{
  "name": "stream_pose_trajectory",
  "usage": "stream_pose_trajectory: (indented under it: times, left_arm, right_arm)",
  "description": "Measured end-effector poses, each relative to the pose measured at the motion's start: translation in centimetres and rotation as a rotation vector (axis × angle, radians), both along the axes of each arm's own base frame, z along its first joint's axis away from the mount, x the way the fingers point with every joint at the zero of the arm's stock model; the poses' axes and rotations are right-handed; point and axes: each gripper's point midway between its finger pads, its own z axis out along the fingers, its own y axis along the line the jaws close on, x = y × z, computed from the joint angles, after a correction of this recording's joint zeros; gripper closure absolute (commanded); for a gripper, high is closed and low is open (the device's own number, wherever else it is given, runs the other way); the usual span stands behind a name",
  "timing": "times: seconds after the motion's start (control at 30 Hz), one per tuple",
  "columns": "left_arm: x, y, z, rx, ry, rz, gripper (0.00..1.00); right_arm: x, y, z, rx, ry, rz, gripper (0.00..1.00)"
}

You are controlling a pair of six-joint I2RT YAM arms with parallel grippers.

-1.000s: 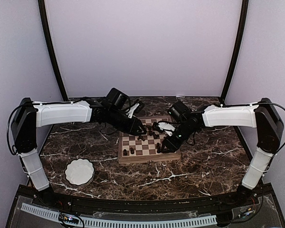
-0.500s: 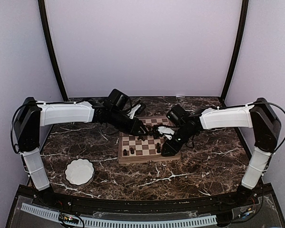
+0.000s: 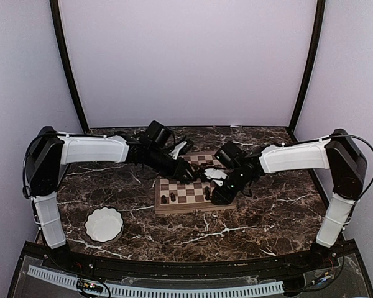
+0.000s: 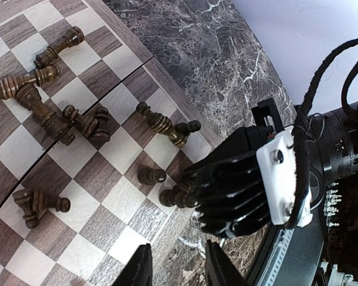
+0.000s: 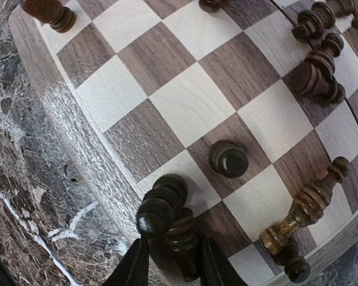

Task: Set up the chess pieces on the board
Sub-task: Pick up the knight from b8.

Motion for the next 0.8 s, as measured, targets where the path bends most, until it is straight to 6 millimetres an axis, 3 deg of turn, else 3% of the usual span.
stream_pose_trajectory:
  times: [0.8]
  left_arm:
    - [-0.9, -2.4, -3.4, -0.030, 0.123, -0.030, 0.68]
  right_arm:
    - [-0.6, -1.0, 0.0, -0.014, -0.032, -0.003, 0.95]
